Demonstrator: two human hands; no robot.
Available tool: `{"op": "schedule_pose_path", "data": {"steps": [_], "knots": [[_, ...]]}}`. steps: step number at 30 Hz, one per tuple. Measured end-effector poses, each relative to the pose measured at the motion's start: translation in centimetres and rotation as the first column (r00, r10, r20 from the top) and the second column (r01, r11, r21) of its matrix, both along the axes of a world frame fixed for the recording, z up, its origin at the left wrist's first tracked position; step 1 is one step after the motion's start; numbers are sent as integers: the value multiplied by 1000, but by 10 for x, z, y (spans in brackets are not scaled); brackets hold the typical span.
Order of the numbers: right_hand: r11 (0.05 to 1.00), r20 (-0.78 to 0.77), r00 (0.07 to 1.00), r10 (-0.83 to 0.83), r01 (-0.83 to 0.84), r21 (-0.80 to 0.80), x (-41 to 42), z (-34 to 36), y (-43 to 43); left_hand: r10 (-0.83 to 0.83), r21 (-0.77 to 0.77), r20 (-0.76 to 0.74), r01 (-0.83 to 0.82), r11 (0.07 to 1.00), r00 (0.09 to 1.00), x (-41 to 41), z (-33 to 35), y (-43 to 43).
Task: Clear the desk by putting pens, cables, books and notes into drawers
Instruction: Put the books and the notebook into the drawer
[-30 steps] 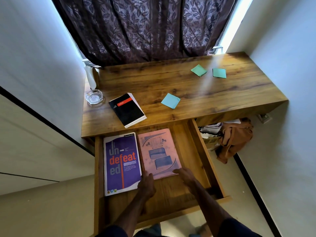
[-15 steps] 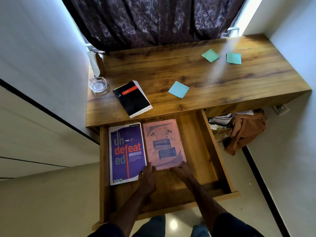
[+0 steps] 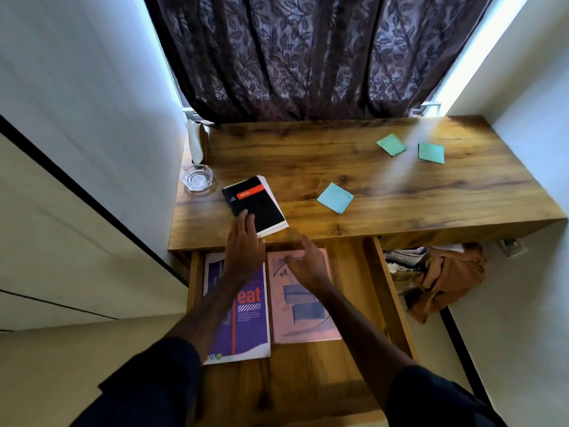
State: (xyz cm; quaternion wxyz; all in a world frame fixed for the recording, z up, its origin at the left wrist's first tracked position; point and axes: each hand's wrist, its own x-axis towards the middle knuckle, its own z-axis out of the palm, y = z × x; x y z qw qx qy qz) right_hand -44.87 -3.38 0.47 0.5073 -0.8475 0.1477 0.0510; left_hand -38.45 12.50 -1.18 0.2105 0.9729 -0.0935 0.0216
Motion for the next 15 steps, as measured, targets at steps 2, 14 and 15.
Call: {"op": "schedule_pose_path", "data": {"steps": [2,14,15], "knots": [[999,22,1000,-4,5,-39,12,0,1,19,88,-169,-4,996,985,30,3,3],[995,-155,987,-39,25,-92,7,-42,-19,-66,48,-278,83,995,958,12,-48,1],[998,-185,982,-32,22,-54,9,-42,-16,-66,12,-277,72,997,959,11,-49,1]]}}
